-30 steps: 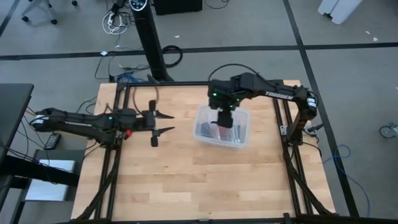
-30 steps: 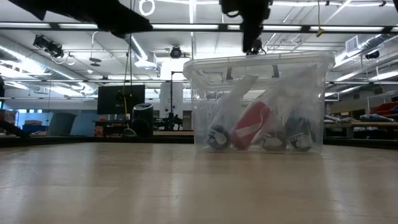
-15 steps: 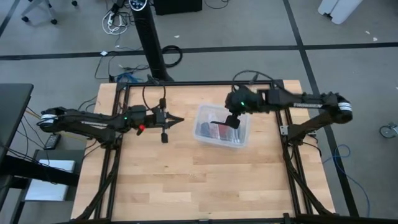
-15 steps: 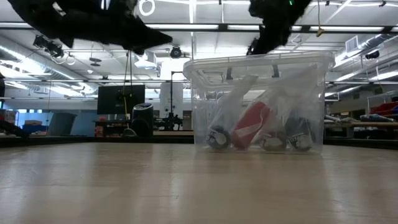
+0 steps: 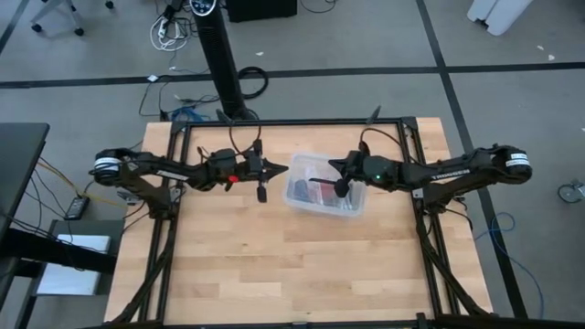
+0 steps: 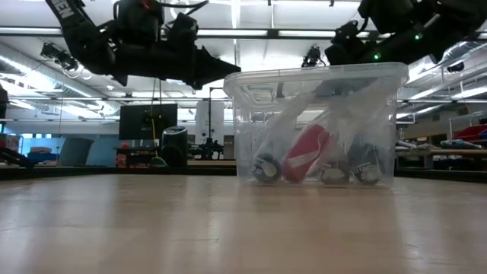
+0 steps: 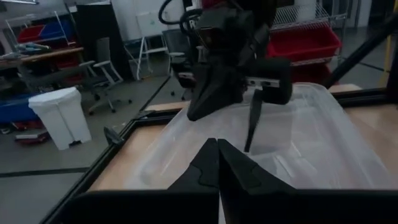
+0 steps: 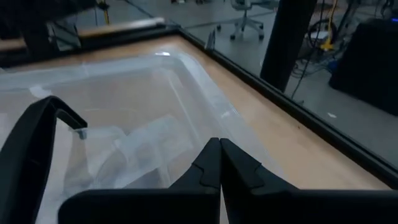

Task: Roll bandage
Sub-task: Move the transparent bin to the top of the table

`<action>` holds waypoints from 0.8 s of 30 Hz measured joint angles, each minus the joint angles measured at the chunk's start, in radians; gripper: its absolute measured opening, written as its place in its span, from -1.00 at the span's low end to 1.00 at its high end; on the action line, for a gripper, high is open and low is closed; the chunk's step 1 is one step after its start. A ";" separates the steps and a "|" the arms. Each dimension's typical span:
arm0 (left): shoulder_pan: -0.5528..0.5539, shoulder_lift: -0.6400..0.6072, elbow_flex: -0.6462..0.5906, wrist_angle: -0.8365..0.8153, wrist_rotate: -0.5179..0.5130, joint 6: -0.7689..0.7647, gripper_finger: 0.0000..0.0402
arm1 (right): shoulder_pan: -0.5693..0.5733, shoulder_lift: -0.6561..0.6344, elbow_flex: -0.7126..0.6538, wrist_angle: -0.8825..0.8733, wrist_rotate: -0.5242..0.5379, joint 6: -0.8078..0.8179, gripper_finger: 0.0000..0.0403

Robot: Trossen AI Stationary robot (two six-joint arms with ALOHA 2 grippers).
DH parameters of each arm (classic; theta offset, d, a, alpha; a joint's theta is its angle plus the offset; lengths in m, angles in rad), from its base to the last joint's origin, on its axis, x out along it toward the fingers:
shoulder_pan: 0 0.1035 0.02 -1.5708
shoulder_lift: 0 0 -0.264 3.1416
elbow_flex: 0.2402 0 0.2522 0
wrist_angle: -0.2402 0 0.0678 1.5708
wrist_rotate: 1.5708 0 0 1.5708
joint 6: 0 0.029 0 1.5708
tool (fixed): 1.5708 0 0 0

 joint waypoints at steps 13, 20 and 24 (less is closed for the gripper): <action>0.018 0.016 -0.010 -0.003 -0.006 -0.005 -1.00 | -0.051 0.028 0.058 0.079 -0.077 -0.115 -1.00; 0.032 -0.206 -0.062 -0.136 0.046 0.000 -1.00 | 0.004 -0.126 0.300 -0.374 -0.095 -0.130 -1.00; 0.024 -0.318 -0.097 -0.249 0.162 -0.010 -1.00 | 0.121 -0.143 0.451 -0.688 -0.210 -0.019 -1.00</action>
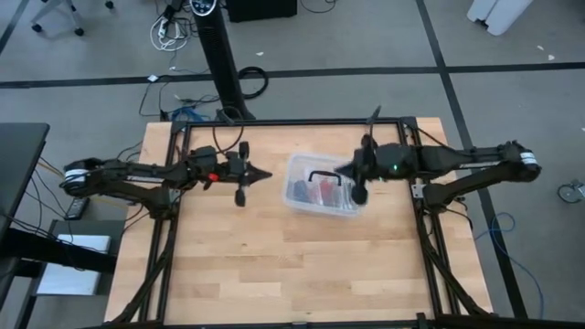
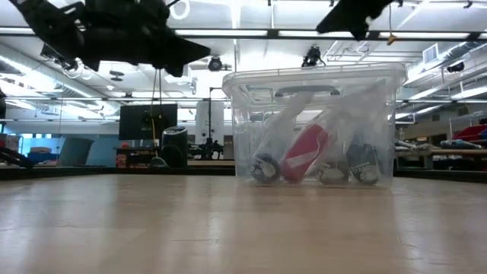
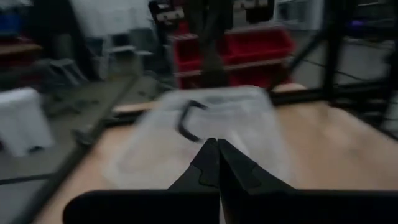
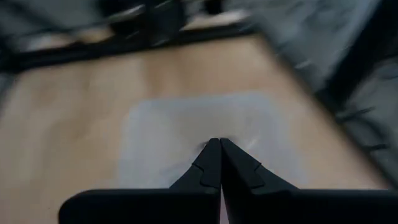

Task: Roll bandage
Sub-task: Move the transparent bin to the top of the table

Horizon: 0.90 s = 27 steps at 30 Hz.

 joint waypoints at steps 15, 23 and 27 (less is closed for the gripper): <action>-0.101 -0.097 -0.019 -0.184 0.008 0.041 -1.00 | 0.112 0.319 0.106 -0.223 0.250 0.129 -1.00; -0.102 -0.097 -0.019 -0.185 -0.004 0.064 -1.00 | 0.014 0.348 0.115 -0.150 0.196 0.081 -1.00; -0.102 -0.097 -0.019 -0.194 -0.001 0.064 -1.00 | 0.024 0.276 0.150 -0.139 0.086 0.076 -1.00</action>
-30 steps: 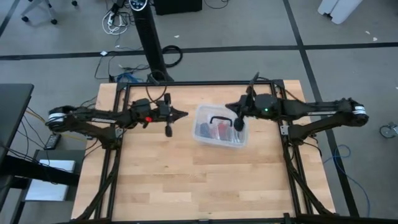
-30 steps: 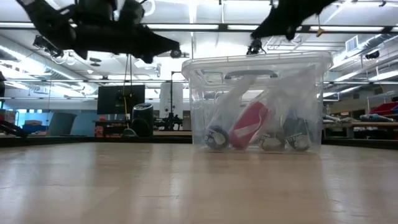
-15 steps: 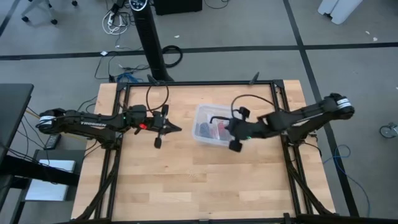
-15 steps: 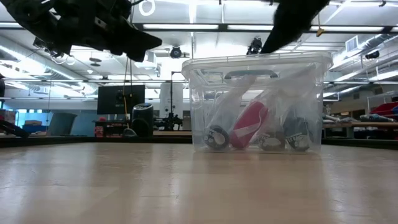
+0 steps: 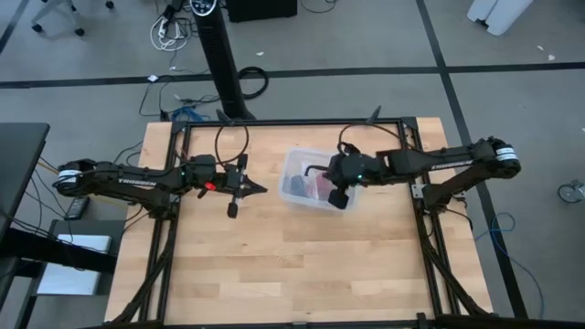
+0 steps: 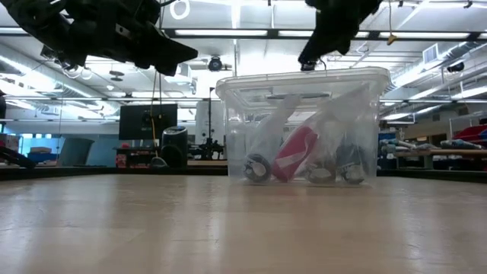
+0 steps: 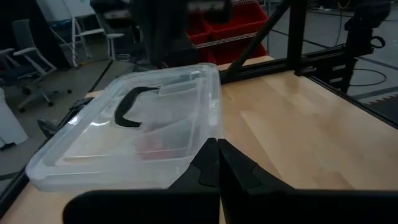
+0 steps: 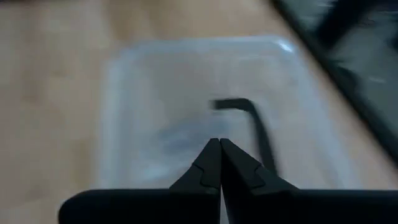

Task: Roll bandage
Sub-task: Move the transparent bin to the top of the table, then return to Home Position

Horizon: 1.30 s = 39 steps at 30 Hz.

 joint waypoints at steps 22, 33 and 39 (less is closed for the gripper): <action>0.000 -0.087 0.001 -0.061 0.017 -0.033 -1.00 | 0.051 0.086 -0.042 -0.086 -0.051 0.058 -1.00; 0.001 -0.126 0.001 -0.118 0.017 -0.048 -1.00 | -0.109 0.124 -0.043 0.050 -0.027 -0.173 -1.00; 0.000 -0.290 -0.075 -0.127 0.008 -0.032 -1.00 | -0.037 0.038 -0.102 0.214 -0.089 -0.308 -1.00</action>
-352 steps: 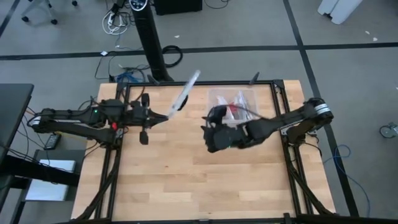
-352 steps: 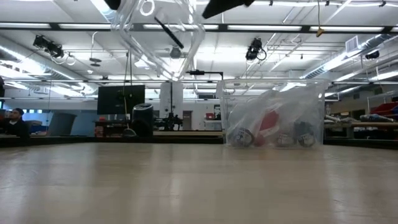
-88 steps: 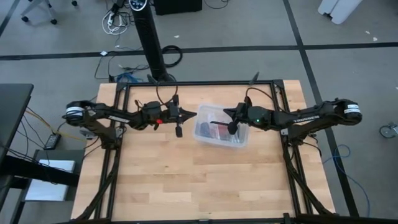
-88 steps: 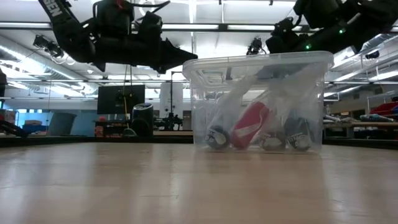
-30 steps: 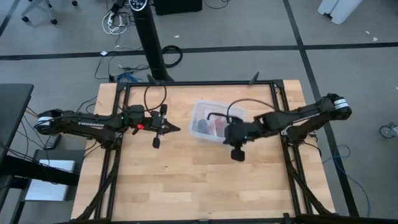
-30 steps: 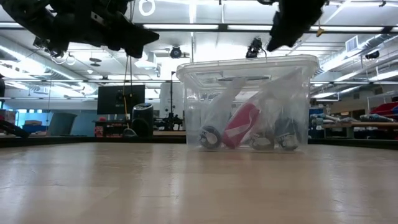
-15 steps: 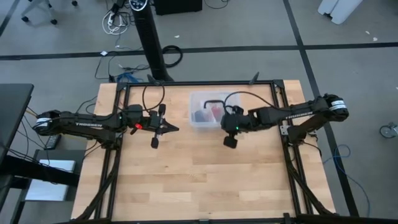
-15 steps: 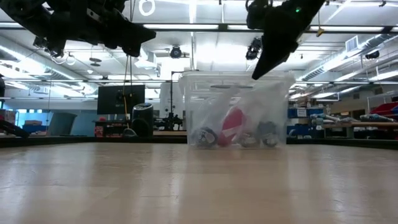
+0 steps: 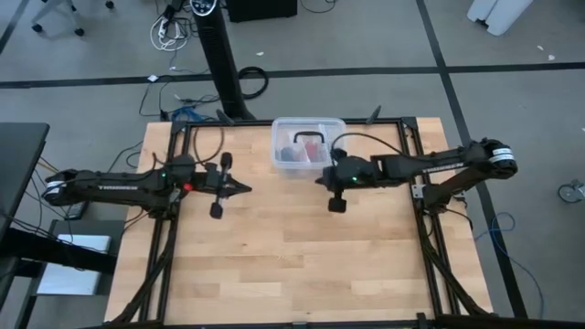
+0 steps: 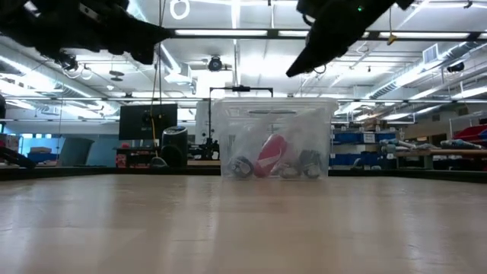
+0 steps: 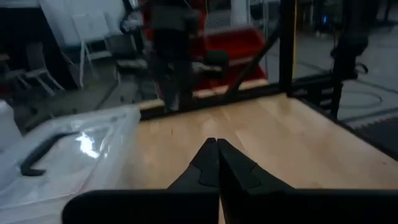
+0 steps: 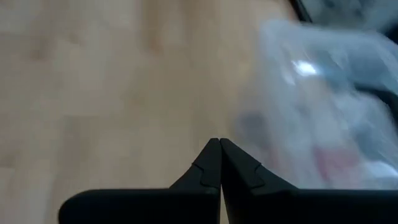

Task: Roll bandage
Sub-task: Return to Home Position

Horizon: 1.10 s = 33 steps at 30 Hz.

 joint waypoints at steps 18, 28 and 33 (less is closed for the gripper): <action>0.023 -0.260 -0.324 0.150 -0.045 -0.097 -1.00 | -0.092 -0.411 -0.881 1.140 -0.312 0.032 -1.00; 0.073 -0.347 -0.334 0.102 -0.072 -0.099 -1.00 | 0.001 -0.504 -0.974 1.170 -0.138 -0.026 -1.00; 0.100 -0.407 -0.334 0.018 -0.076 -0.101 -1.00 | 0.092 -0.615 -0.974 1.019 -0.003 -0.042 -1.00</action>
